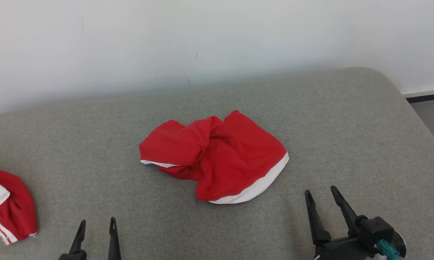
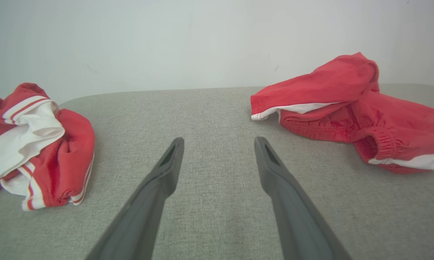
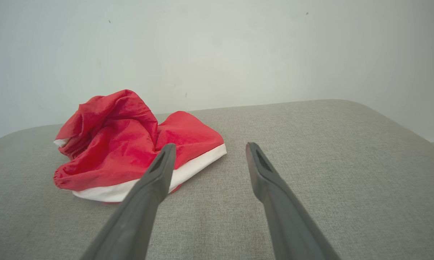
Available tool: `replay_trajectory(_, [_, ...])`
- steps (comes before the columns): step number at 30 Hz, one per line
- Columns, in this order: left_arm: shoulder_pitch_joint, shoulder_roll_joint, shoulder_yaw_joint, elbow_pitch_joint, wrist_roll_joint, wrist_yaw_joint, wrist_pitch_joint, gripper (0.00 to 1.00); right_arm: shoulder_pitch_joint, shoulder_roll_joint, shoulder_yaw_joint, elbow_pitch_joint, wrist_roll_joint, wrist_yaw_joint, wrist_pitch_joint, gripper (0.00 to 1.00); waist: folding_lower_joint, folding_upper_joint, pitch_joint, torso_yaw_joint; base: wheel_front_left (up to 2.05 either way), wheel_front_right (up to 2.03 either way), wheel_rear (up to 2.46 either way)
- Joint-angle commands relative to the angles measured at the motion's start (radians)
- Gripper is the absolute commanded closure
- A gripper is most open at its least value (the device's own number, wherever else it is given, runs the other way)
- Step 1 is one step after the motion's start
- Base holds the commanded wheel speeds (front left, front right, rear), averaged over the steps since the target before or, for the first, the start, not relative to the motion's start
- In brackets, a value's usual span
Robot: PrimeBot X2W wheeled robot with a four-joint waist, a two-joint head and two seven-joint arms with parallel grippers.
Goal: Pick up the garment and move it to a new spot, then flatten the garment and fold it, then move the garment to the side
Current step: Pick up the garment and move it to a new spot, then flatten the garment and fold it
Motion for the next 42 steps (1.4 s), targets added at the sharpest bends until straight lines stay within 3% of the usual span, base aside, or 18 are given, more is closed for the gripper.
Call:
replay_trajectory(1, [0.025, -0.005, 0.009, -0.007, 0.013, -0.007, -0.003, 0.0, 0.012, 0.004, -0.003, 0.002, -0.01, -0.002, -0.001, 0.0, 0.0, 0.0001, -0.01, 0.01, 0.0, 0.0, 0.0])
replay_trajectory(24, [0.097, -0.017, -0.023, 0.001, 0.01, -0.03, -0.003, 0.0, 0.043, -0.002, -0.004, 0.014, -0.007, -0.002, -0.001, 0.0, 0.0, 0.0001, -0.044, 0.054, 0.0, 0.0, 0.0])
replay_trajectory(32, [0.024, -0.017, -0.164, 0.036, -0.07, -0.068, -0.003, 0.0, 0.029, -0.016, 0.016, 0.009, 0.001, -0.002, -0.001, 0.0, 0.0, 0.0001, 0.002, 0.041, 0.0, 0.0, 0.0])
replay_trajectory(42, [-0.174, -0.016, -0.327, 0.086, -0.178, -0.091, -0.003, 0.0, -0.039, -0.048, 0.031, -0.012, 0.022, -0.002, -0.001, 0.0, 0.0, 0.0001, 0.15, -0.017, 0.0, 0.0, 0.0])
